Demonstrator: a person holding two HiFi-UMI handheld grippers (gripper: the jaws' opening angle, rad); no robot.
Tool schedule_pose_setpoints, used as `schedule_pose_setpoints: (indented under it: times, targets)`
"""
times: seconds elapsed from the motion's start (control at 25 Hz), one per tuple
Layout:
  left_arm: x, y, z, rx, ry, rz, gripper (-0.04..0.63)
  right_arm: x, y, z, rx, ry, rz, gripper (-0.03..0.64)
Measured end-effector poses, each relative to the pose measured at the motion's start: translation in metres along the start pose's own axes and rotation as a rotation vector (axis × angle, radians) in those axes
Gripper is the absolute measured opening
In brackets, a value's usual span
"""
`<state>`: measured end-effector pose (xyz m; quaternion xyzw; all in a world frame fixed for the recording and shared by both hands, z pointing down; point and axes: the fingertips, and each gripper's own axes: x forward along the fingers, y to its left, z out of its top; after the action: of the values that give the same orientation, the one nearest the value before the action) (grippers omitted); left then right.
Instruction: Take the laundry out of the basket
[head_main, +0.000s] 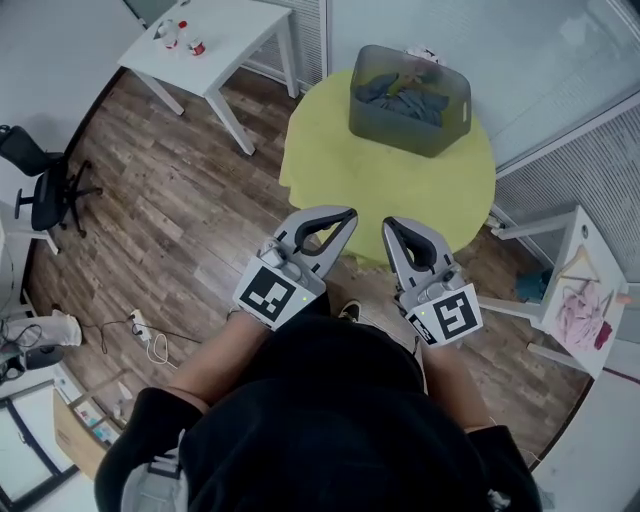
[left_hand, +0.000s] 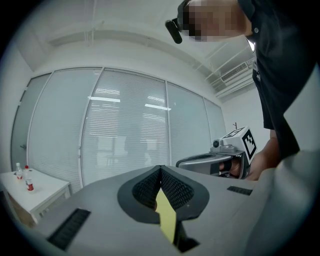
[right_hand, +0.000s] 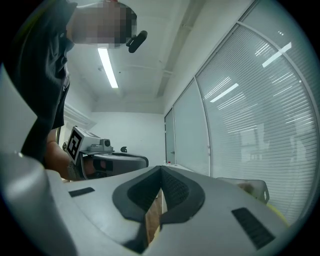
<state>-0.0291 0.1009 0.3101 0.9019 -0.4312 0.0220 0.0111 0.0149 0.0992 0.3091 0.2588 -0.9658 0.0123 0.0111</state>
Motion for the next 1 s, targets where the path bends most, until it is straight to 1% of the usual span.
schedule_pose_setpoints:
  times: [0.2, 0.32, 0.6, 0.76, 0.88, 1.0]
  targets:
    - [0.019, 0.044, -0.001, 0.0, -0.006, -0.059, 0.008, 0.042, -0.021, -0.001, 0.007, 0.014, -0.053, 0.021]
    - [0.028, 0.068, -0.004, -0.014, 0.002, -0.092, 0.008, 0.063, -0.033, -0.002, 0.012, 0.023, -0.089, 0.021]
    - [0.051, 0.113, -0.008, -0.023, 0.012, -0.193, 0.008, 0.104, -0.061, -0.002, 0.017, 0.032, -0.195, 0.021]
    - [0.066, 0.127, -0.008, -0.026, 0.009, -0.243, 0.008, 0.115, -0.076, -0.002, 0.022, 0.032, -0.254, 0.021]
    - [0.076, 0.133, -0.009, -0.024, 0.002, -0.267, 0.008, 0.118, -0.087, -0.003, -0.012, 0.044, -0.296, 0.021]
    - [0.087, 0.135, -0.011, -0.035, 0.004, -0.281, 0.008, 0.118, -0.098, -0.004, -0.036, 0.054, -0.318, 0.021]
